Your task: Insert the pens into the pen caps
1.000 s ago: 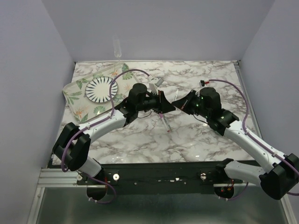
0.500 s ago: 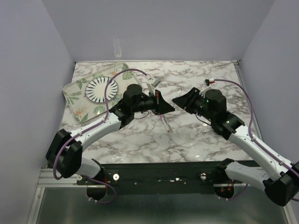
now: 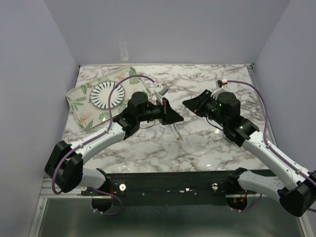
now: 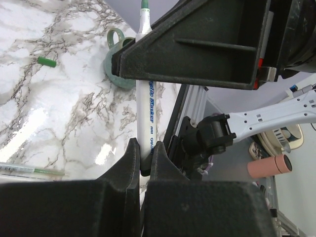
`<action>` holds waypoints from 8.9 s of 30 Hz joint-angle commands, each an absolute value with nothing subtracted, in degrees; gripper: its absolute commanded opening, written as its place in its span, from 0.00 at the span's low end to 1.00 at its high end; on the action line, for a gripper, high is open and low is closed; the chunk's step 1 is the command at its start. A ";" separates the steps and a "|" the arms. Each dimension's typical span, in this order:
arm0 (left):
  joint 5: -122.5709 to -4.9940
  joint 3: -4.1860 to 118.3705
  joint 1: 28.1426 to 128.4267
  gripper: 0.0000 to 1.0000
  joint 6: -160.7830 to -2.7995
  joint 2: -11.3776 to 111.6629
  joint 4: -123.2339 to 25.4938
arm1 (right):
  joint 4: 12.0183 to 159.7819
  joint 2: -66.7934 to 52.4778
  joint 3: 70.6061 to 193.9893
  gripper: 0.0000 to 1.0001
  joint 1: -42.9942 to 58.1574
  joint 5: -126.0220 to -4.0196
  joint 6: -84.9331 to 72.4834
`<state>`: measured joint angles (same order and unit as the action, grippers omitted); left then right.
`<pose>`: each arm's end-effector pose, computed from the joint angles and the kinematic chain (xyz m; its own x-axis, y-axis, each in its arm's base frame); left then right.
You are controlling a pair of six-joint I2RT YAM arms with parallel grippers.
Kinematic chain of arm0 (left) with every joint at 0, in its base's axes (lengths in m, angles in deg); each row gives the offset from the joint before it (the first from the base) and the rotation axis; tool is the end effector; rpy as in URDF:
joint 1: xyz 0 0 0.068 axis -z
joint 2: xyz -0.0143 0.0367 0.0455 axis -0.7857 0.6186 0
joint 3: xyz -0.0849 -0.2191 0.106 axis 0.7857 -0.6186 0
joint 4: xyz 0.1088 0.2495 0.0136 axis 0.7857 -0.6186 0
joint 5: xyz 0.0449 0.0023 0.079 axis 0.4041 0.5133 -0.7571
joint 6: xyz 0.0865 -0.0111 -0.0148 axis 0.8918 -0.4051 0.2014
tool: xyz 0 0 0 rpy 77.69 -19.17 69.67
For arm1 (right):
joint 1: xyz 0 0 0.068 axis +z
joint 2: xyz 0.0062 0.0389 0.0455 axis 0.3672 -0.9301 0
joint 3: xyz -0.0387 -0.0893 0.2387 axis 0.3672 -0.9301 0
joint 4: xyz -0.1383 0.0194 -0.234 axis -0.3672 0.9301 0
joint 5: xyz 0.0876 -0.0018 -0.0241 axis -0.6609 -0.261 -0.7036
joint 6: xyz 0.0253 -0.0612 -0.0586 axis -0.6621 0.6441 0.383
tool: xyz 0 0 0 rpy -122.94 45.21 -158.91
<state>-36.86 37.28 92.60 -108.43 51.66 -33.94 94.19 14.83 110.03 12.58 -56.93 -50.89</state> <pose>0.2424 -0.2691 0.2851 -0.6759 -0.0844 -0.7321 0.6980 0.2456 -0.6727 0.2500 0.1687 0.3222 -0.5641 0.5627 -0.6042 -0.1821 0.6290 0.7558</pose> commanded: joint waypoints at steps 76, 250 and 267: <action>-67.56 42.23 88.96 0.00 -86.12 36.00 -67.94 | 141.55 -27.58 140.86 0.28 -10.91 -33.65 -67.45; -50.28 38.80 88.26 0.00 -86.91 31.34 -60.74 | 117.24 -16.72 126.54 0.01 3.33 -44.27 -49.87; -36.98 35.46 89.49 0.00 -91.56 34.50 -49.85 | 85.84 5.54 117.22 0.01 5.26 -75.56 -49.67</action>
<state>-42.72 37.04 89.13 -89.04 34.72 -55.79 98.60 3.25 120.23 3.67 -64.08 -46.39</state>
